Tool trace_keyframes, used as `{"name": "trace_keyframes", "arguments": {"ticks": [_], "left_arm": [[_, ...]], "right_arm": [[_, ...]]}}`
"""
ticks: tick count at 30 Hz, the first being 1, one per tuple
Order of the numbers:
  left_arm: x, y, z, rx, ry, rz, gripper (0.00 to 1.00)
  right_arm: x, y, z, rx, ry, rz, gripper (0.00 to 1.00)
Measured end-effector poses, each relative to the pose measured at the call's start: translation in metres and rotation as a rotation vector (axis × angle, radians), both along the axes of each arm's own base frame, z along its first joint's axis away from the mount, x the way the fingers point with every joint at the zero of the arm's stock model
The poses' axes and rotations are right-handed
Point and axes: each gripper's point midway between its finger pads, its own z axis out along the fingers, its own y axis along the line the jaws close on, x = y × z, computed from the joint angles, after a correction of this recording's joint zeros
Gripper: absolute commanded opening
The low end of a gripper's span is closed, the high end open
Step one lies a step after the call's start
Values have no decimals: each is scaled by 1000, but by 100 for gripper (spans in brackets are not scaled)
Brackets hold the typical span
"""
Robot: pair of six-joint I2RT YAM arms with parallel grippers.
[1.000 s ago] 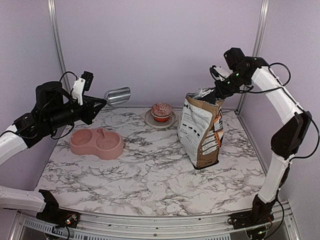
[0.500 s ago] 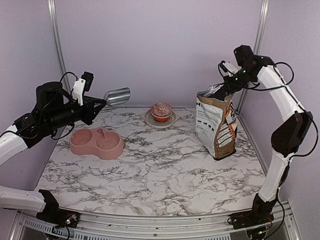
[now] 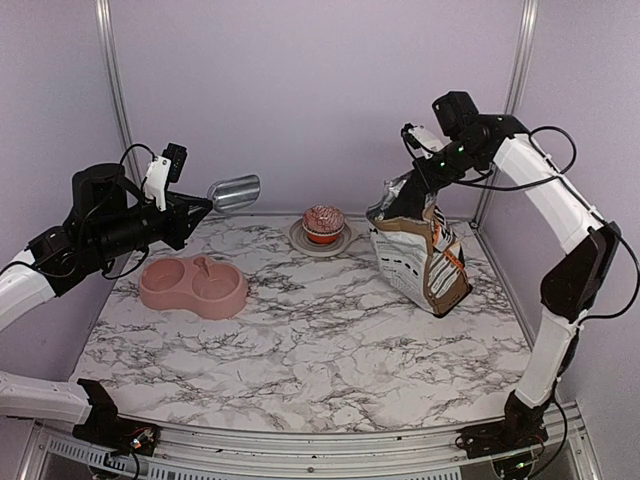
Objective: Serve the pet food
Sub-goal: Adjust the pet food bowl at the center of the board.
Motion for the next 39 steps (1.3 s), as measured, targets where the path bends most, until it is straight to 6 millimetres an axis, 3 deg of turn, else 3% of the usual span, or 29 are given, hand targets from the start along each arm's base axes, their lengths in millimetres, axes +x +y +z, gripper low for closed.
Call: {"name": "trace_keyframes", "arguments": {"ticks": [10,18,21,25,34,39], "left_arm": [[0,0,0,0,0,0,0],[0,0,0,0,0,0,0],[0,0,0,0,0,0,0],[0,0,0,0,0,-1,0],[-1,-3,-3,0,11,-14,0],[-2,-6,-11,-15,49,-28,0]], "right_arm": [[-53,89,-28,-33,51,141,0],[-112,150,-91,-73,169,261,0],[-134,162,-117,-90,227,297,0],[-150,167,-144,-91,285,316,0],[-155,178,-163,-65,325,343,0],[-164,187,-200,-81,374,369,0]]}}
